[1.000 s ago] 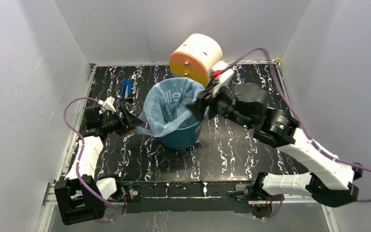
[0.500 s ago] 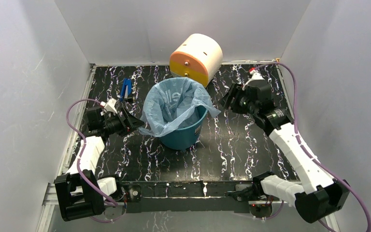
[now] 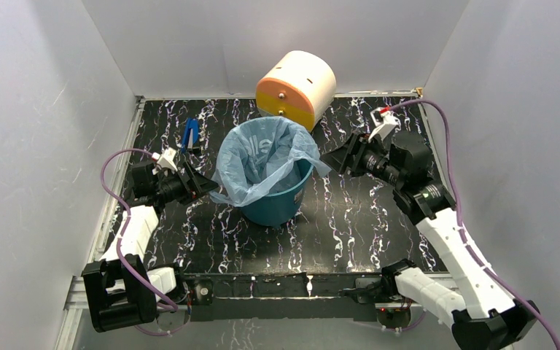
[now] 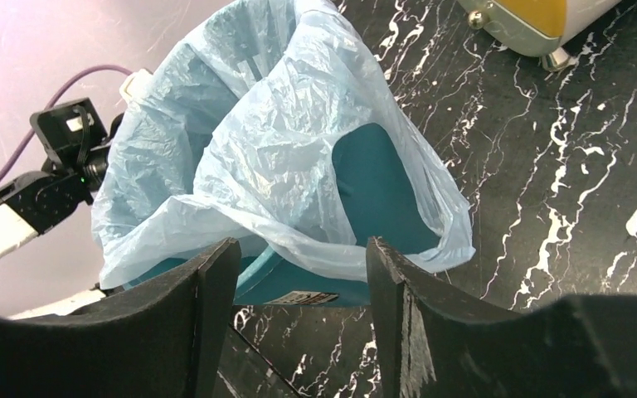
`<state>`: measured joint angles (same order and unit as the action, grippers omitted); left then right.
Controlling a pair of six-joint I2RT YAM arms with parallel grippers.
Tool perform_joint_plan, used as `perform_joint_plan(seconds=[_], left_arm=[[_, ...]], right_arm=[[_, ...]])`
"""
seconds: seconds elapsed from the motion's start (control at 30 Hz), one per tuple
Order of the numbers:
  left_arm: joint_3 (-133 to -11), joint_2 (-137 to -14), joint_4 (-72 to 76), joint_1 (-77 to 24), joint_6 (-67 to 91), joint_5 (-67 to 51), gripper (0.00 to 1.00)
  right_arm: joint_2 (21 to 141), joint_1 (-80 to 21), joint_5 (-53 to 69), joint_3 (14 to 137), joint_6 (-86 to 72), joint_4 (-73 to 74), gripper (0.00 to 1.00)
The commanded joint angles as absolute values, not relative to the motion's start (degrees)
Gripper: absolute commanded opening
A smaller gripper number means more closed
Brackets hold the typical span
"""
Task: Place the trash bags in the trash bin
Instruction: Place the trash bag in the trash bin.
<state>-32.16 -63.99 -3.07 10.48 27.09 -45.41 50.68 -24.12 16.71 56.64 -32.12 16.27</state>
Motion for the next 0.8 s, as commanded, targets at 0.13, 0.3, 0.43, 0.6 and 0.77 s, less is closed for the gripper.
perform_joint_plan(seconds=[0.13,0.3,0.43,0.6,0.77], left_arm=[[-32.02,-63.20,-2.37,10.37,26.58,-45.35,0.70],[-31.99,-63.17,-2.28,10.41,26.46,-45.92,0.70],[-31.84,-62.78,-2.21,10.37,26.63,-45.73,0.70],[-31.77,-63.23,-2.20,10.32,26.63,-46.19,0.70],[-31.62,-62.85,-2.20,10.31,26.63,-45.98,0.70]], right_arm=[[53.02,-24.13,28.70,59.22,-25.53,11.88,0.67],[47.98,-24.11,23.96,54.63,-9.04,6.69,0.66],[48.37,-24.09,29.13,56.76,-1.10,6.49,0.64],[55.45,-24.17,34.92,63.54,4.99,13.01,0.53],[58.92,-25.31,39.84,66.91,12.20,18.08,0.51]])
